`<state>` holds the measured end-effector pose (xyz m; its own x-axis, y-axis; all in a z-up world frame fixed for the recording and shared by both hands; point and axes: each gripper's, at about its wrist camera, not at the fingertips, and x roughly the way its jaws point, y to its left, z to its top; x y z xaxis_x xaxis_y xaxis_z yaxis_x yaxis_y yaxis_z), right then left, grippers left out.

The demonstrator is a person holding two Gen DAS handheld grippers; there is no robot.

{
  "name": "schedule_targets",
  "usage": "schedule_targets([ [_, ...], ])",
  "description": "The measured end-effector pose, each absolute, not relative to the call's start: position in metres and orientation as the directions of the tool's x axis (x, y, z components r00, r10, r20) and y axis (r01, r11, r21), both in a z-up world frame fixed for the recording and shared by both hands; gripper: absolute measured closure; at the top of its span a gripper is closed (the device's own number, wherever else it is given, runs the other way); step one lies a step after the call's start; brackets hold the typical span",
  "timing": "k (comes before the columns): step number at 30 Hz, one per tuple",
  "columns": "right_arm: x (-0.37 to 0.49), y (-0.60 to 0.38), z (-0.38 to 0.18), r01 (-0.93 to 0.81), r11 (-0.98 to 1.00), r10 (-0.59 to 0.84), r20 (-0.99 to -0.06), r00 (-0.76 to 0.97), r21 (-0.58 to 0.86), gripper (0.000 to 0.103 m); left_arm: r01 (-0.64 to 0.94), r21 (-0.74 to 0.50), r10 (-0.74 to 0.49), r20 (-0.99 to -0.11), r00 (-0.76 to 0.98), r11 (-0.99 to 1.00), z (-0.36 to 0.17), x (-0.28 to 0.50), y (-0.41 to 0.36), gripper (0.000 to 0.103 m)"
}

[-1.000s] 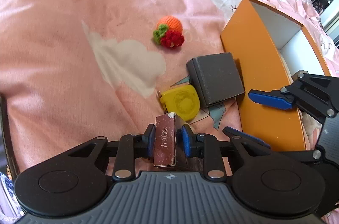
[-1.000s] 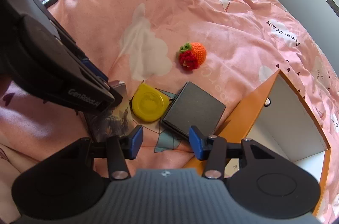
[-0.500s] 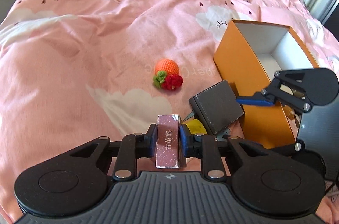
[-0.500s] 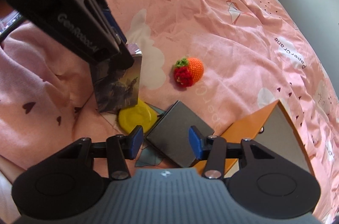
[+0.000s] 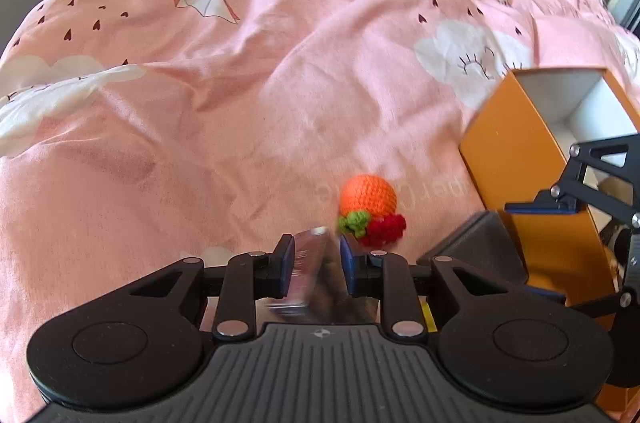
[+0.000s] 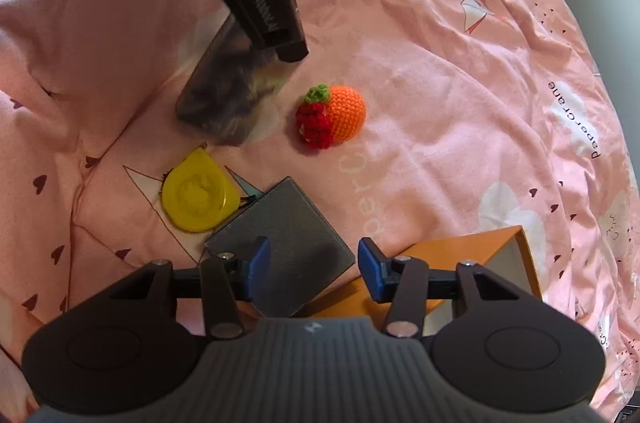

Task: Organize objects
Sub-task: 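Grasp the dark grey square case with the right tool while the left tool grasps the photo card box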

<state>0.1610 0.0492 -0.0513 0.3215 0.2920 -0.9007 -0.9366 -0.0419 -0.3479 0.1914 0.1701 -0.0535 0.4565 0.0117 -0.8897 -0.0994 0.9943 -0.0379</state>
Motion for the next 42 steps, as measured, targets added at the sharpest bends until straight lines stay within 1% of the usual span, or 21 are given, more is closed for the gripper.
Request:
schedule_targets([
  [2, 0.165, 0.052, -0.052, -0.941, -0.049, 0.286, -0.907, 0.308, -0.335, 0.052, -0.119, -0.069, -0.006, -0.888, 0.46, 0.99, -0.053, 0.191, 0.176, 0.064],
  [4, 0.169, 0.053, -0.051, -0.946, -0.066, 0.287, -0.914, 0.286, -0.317, 0.05, -0.15, -0.068, 0.01, -0.885, 0.466, 0.986, -0.05, 0.187, 0.18, 0.051],
  [5, 0.17, 0.053, -0.05, -0.949, -0.077, 0.289, -0.918, 0.271, -0.305, 0.043, -0.165, -0.063, 0.022, -0.884, 0.468, 0.984, -0.048, 0.184, 0.182, 0.048],
  [7, 0.172, 0.052, -0.049, -0.954, -0.103, 0.288, -0.927, 0.242, -0.281, 0.036, -0.207, -0.068, 0.032, -0.893, 0.448, 0.976, -0.046, 0.177, 0.187, 0.039],
  [9, 0.172, 0.052, -0.048, -0.953, -0.132, 0.279, -0.933, 0.228, -0.273, 0.035, -0.276, -0.108, 0.013, -0.915, 0.402, 0.955, -0.047, 0.17, 0.194, 0.036],
  [12, 0.172, 0.052, -0.049, -0.945, -0.156, 0.267, -0.934, 0.238, -0.286, 0.035, -0.395, -0.21, -0.06, -0.931, 0.361, 0.895, -0.057, 0.158, 0.205, 0.032],
  [14, 0.173, 0.052, -0.049, -0.948, -0.16, 0.264, -0.938, 0.227, -0.274, 0.035, -0.445, -0.245, -0.078, -0.929, 0.361, 0.861, -0.064, 0.154, 0.208, 0.032],
  [17, 0.176, 0.051, -0.047, -0.955, -0.159, 0.269, -0.942, 0.203, -0.251, 0.035, -0.513, -0.242, -0.048, -0.931, 0.363, 0.824, -0.073, 0.153, 0.208, 0.031],
  [21, 0.176, 0.049, -0.048, -0.951, -0.201, 0.272, -0.946, 0.178, -0.236, 0.035, -0.584, -0.273, -0.062, -0.933, 0.355, 0.764, -0.09, 0.157, 0.21, 0.03],
  [22, 0.175, 0.049, -0.049, -0.947, -0.224, 0.267, -0.949, 0.168, -0.23, 0.034, -0.6, -0.271, -0.051, -0.932, 0.358, 0.753, -0.092, 0.158, 0.211, 0.03],
  [25, 0.173, 0.047, -0.051, -0.92, -0.329, 0.265, -0.956, 0.125, -0.211, 0.019, -0.631, -0.303, -0.064, -0.926, 0.373, 0.714, -0.101, 0.161, 0.214, 0.03],
  [27, 0.172, 0.049, -0.056, -0.901, -0.386, 0.245, -0.963, 0.109, -0.2, 0.018, -0.65, -0.295, -0.051, -0.929, 0.367, 0.701, -0.106, 0.164, 0.215, 0.031],
  [30, 0.169, 0.054, -0.066, -0.868, -0.452, 0.204, -0.971, 0.126, -0.207, 0.016, -0.657, -0.28, -0.032, -0.931, 0.363, 0.7, -0.112, 0.166, 0.212, 0.036],
  [33, 0.167, 0.057, -0.075, -0.839, -0.507, 0.173, -0.977, 0.126, -0.198, 0.013, -0.646, -0.29, -0.026, -0.922, 0.386, 0.706, -0.116, 0.164, 0.209, 0.039],
  [36, 0.163, 0.06, -0.085, -0.804, -0.55, 0.166, -0.973, 0.162, -0.228, 0.012, -0.622, -0.291, -0.017, -0.913, 0.408, 0.727, -0.117, 0.161, 0.206, 0.041],
  [38, 0.163, 0.063, -0.091, -0.79, -0.561, 0.159, -0.969, 0.191, -0.248, 0.012, -0.604, -0.289, -0.011, -0.907, 0.42, 0.742, -0.115, 0.159, 0.205, 0.045],
  [40, 0.166, 0.066, -0.092, -0.799, -0.557, 0.143, -0.974, 0.176, -0.226, 0.012, -0.578, -0.283, -0.006, -0.901, 0.433, 0.766, -0.114, 0.157, 0.205, 0.053],
  [41, 0.167, 0.068, -0.092, -0.806, -0.551, 0.136, -0.976, 0.169, -0.217, 0.013, -0.565, -0.281, -0.007, -0.899, 0.438, 0.776, -0.113, 0.156, 0.205, 0.054],
  [42, 0.169, 0.068, -0.092, -0.812, -0.545, 0.129, -0.978, 0.166, -0.21, 0.014, -0.554, -0.28, -0.004, -0.895, 0.446, 0.784, -0.111, 0.155, 0.204, 0.06],
])
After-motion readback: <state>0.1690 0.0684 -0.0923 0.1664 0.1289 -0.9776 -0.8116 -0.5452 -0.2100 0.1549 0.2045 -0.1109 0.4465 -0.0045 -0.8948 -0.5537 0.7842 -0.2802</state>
